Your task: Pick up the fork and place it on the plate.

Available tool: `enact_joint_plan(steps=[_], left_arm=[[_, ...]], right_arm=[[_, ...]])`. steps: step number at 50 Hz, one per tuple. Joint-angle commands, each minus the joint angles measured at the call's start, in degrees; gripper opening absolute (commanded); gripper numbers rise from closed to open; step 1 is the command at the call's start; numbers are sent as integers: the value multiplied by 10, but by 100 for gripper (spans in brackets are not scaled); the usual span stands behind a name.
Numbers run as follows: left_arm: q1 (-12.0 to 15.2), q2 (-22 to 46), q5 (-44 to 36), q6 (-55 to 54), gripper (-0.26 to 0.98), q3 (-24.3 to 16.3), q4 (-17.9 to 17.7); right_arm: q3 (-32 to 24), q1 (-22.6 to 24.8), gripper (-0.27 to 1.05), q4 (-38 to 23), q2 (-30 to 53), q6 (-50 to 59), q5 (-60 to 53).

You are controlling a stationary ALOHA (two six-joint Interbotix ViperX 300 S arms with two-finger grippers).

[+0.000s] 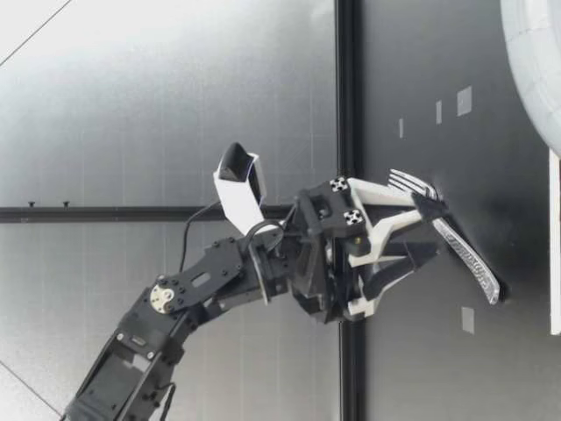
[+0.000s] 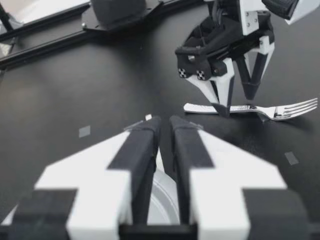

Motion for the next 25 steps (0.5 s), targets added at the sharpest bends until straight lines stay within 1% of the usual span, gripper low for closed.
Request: enact_joint_plan(steps=[1,14,25], left_arm=[[2,-9,-4,2,71,-18,1],[2,-6,-4,2,70,-25,3],[2,-1,-3,2,60,-25,4]], right_arm=[[-6,-3,30,1,2,1,-6],[0,-3,30,1,1,12,-8],[4,-3,30,0,1,16,-16]])
